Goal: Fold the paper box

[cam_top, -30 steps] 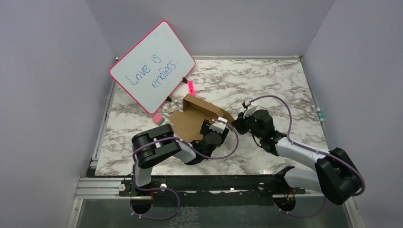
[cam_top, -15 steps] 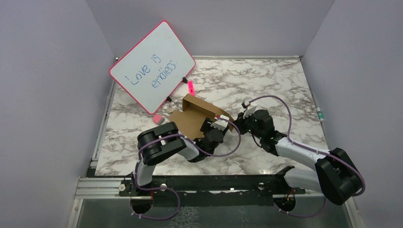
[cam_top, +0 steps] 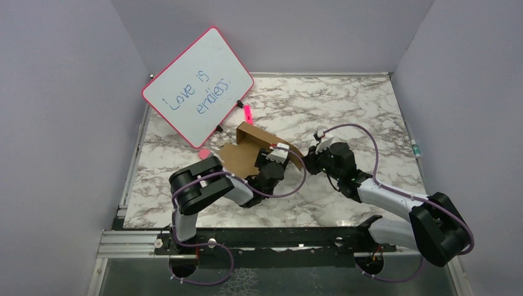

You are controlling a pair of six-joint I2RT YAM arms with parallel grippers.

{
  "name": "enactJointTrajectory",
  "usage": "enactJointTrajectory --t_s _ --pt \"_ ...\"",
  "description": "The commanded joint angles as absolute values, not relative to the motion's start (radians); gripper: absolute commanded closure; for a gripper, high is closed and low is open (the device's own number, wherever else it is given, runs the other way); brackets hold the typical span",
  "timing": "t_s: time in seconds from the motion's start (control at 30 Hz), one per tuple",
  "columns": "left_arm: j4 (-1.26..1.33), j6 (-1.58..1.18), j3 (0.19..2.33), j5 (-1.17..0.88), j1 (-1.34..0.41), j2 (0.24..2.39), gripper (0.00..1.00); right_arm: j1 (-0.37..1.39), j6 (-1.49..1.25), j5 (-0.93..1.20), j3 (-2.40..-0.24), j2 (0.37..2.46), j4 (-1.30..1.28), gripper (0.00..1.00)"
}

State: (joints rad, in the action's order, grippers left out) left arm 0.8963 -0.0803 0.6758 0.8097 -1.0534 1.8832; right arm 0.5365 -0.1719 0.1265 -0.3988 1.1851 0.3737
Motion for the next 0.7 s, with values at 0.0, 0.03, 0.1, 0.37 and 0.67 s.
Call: enactJointTrajectory --t_s 0.0,0.03,0.1,0.37,0.67 --pt "0.906 -0.189 0.639 0.730 -1.009 1.831 0.38 0.532 -0.170 0.156 -0.383 1.161 0.412 0.88" --pt "0.904 -0.205 0.633 0.713 -1.003 1.829 0.38 0.532 -0.171 0.161 -0.381 1.160 0.416 0.88" --pt "0.901 -0.226 0.631 0.684 -0.993 1.832 0.38 0.532 -0.173 0.172 -0.379 1.159 0.423 0.88" --pt "0.900 -0.274 0.622 0.629 -0.980 1.862 0.37 0.532 -0.199 0.186 -0.376 1.132 0.427 0.76" --pt "0.901 -0.346 0.599 0.567 -0.938 1.874 0.38 0.531 -0.264 -0.071 -0.380 0.979 0.356 0.66"
